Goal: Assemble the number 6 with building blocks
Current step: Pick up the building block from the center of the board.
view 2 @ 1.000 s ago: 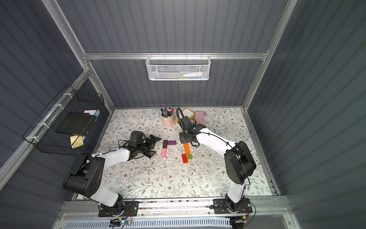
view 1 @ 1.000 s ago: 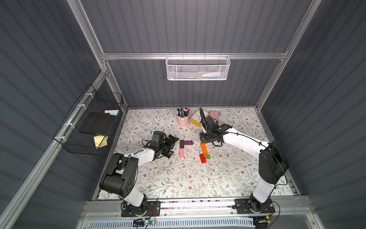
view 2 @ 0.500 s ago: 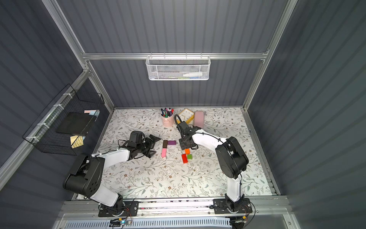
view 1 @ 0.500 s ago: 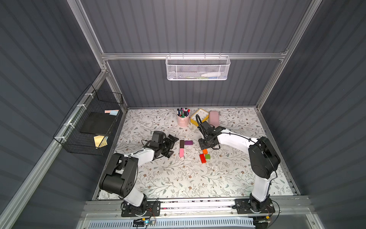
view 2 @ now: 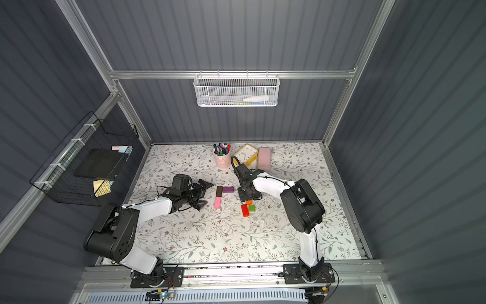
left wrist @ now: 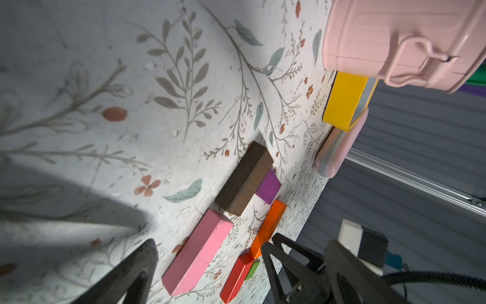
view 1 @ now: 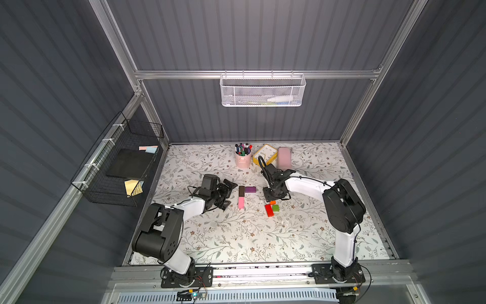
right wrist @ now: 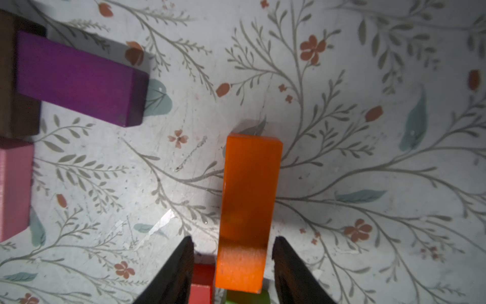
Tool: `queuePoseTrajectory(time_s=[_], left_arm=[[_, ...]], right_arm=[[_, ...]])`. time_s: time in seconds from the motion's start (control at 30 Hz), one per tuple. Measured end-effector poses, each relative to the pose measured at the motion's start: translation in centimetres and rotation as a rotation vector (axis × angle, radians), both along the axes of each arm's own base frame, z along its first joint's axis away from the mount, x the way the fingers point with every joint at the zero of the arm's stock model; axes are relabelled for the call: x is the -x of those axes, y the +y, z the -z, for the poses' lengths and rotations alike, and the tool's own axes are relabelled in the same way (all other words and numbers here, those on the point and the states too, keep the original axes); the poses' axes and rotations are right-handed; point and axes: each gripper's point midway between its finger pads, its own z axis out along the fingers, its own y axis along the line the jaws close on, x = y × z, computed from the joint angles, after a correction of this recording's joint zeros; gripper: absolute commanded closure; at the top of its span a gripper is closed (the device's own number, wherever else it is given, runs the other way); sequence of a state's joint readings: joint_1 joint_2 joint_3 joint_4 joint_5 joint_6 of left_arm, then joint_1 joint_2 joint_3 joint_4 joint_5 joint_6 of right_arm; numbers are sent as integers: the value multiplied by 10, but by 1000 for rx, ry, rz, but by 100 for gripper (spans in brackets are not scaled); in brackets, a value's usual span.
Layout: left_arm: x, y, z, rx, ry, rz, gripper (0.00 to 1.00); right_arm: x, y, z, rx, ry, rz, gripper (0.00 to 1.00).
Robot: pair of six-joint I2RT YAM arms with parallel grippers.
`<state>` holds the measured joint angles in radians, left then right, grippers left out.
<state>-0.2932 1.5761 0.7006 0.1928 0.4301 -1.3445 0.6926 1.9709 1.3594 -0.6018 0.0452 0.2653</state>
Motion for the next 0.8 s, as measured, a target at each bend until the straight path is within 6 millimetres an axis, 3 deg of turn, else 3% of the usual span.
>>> queuePoseTrajectory(time_s=[0.4, 0.8], left_arm=[[-1, 1, -1, 7, -3, 1, 1], [-2, 1, -2, 10, -9, 0, 1]], right_arm=[[-1, 0, 6, 4, 8, 8, 59], [-6, -3, 11, 8, 10, 18, 62]])
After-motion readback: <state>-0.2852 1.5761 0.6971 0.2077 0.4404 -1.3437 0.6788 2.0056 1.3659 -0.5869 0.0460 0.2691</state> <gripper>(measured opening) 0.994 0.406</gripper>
